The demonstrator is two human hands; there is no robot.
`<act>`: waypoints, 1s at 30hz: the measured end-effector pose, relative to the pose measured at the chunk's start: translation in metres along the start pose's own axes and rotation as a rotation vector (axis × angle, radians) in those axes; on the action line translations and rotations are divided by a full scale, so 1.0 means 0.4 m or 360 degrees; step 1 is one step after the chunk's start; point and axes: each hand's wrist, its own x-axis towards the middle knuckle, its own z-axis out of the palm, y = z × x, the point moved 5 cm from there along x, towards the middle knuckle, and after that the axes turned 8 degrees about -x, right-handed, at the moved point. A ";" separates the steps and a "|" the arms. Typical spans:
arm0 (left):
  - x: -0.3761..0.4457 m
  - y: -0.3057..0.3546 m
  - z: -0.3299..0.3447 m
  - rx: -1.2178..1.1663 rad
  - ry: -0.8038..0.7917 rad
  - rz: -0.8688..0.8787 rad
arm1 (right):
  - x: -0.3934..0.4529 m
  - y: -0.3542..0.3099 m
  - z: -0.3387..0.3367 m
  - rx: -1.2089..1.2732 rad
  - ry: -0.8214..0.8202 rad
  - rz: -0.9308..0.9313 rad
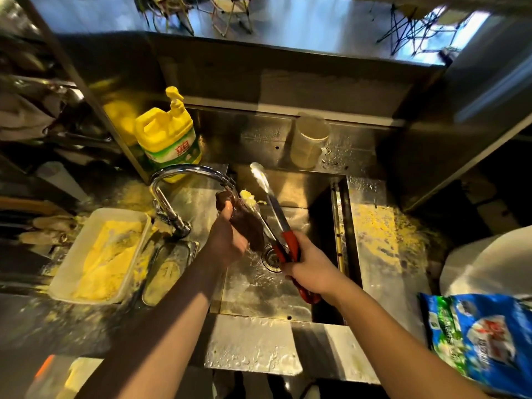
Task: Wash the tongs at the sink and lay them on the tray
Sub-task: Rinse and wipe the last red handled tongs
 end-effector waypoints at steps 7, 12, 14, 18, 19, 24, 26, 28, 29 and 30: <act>0.019 -0.014 0.015 0.0222 0.0364 -0.0027 | -0.019 -0.009 0.046 0.0404 -0.0266 0.0133; 0.039 -0.001 0.014 0.0521 0.0544 -0.0061 | -0.023 0.005 0.048 0.0281 -0.0194 0.0134; 0.026 -0.004 0.021 0.0552 0.0549 -0.0057 | -0.022 -0.006 0.055 0.0268 -0.0208 0.0082; 0.036 0.005 0.024 0.0545 0.0618 -0.0071 | -0.019 -0.020 0.067 0.0219 -0.0205 0.0089; 0.027 -0.001 0.034 0.0564 0.0601 -0.0086 | -0.016 -0.020 0.063 0.0195 -0.0142 0.0087; 0.040 -0.003 0.058 0.0495 0.0513 -0.0013 | -0.020 -0.028 0.050 0.0168 -0.0132 0.0030; 0.033 -0.002 0.070 0.0499 0.0488 0.0052 | -0.022 -0.025 0.037 0.0183 -0.0040 0.0011; 0.024 -0.029 0.083 0.0439 0.0463 0.0001 | -0.025 -0.024 0.037 0.0216 -0.0060 -0.0005; 0.022 -0.030 0.082 0.0438 0.0465 0.0013 | -0.025 -0.029 0.040 0.0202 -0.0080 0.0009; 0.019 -0.029 0.085 0.0444 0.0477 0.0056 | -0.028 -0.027 0.036 0.0189 -0.0073 0.0019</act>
